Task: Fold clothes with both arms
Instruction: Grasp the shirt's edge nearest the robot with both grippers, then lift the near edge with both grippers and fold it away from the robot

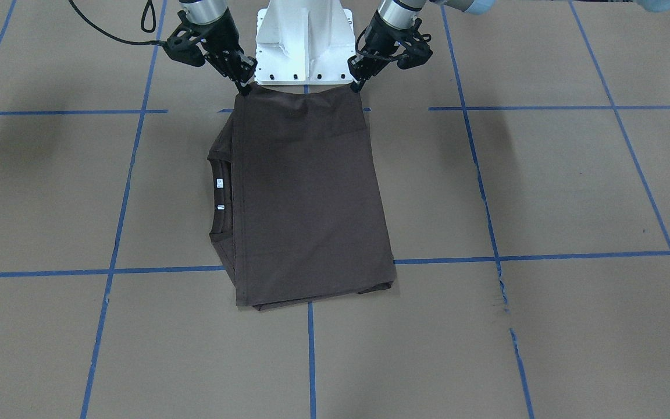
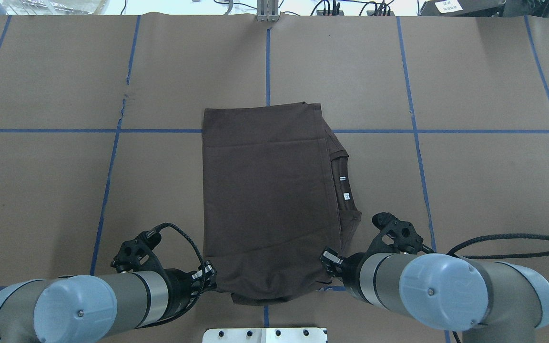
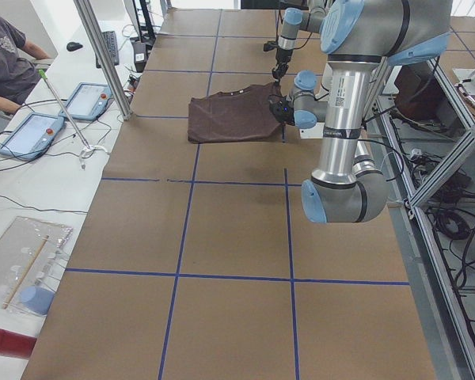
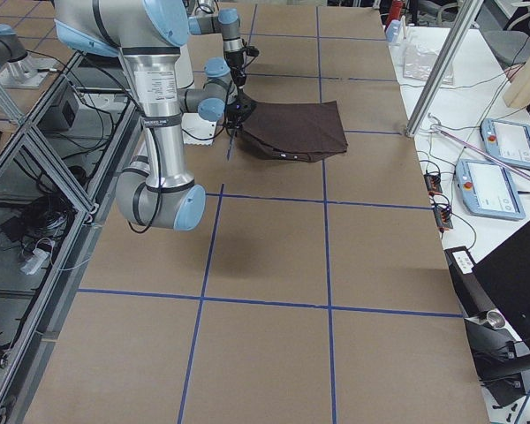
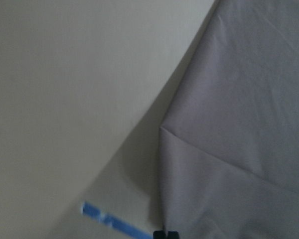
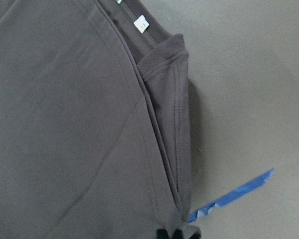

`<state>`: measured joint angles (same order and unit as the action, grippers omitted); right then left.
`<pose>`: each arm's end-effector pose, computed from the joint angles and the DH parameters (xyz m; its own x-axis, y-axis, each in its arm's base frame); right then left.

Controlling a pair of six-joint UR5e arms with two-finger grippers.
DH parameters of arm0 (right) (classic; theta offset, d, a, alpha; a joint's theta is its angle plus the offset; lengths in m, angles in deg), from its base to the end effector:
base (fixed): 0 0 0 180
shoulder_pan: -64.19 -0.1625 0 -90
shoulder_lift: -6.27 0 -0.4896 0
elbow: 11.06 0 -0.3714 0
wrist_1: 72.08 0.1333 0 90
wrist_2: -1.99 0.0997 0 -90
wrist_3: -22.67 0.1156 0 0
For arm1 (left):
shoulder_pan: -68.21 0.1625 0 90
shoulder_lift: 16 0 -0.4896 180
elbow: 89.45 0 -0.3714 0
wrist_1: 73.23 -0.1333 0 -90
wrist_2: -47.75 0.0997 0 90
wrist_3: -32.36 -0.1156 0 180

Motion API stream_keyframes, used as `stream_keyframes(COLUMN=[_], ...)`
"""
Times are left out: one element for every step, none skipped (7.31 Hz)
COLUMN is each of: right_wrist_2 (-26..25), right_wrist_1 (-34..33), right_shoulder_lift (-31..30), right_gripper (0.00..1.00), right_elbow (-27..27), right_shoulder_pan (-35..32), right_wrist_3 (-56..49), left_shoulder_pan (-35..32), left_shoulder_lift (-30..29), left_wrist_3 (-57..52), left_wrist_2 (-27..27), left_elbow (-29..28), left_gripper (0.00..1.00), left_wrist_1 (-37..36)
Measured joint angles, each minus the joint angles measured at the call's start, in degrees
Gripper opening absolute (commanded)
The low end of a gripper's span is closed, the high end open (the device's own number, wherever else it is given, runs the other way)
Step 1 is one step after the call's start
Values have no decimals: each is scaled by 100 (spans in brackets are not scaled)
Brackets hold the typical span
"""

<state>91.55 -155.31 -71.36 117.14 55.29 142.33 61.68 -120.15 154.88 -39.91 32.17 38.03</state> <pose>-0.4652 -0.2087 0.3323 0.3836 0.5609 0.7336 -0.4038 0.8163 -0.4130 0.5049 -0.1967 0.3244 0.2458 -0.5688 -0.7849 0.3357 0.8096 -0.4815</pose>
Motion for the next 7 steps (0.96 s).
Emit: stream_keyframes(right_wrist_2=[5, 55, 268, 627, 970, 1174, 1270], right_wrist_1=[-269, -442, -530, -578, -580, -555, -540], right_shoulder_lift=[-56, -39, 37, 225, 554, 923, 1240], right_gripper=[0, 0, 0, 0, 0, 0, 0], right_elbow=[279, 415, 420, 271, -94, -564, -983], right_shoulder_pan=[50, -38, -318, -763, -1234, -1622, -1932], right_wrist_3=[79, 98, 75, -41, -283, -513, -677], left_shoulder_pan=[81, 67, -120, -425, -722, -1034, -1354], left_shoulder_lift=[-52, -114, -257, -455, -642, -835, -1023], left_wrist_3=[35, -24, -237, -530, -815, -1127, -1437], left_wrist_2=[23, 22, 17, 7, -2, -36, -125], left_elbow=[322, 625, 753, 661, 413, 126, -180], left_gripper=[0, 0, 0, 0, 0, 0, 0], left_wrist_1=[-315, -632, -877, -1003, -1048, -1066, -1061])
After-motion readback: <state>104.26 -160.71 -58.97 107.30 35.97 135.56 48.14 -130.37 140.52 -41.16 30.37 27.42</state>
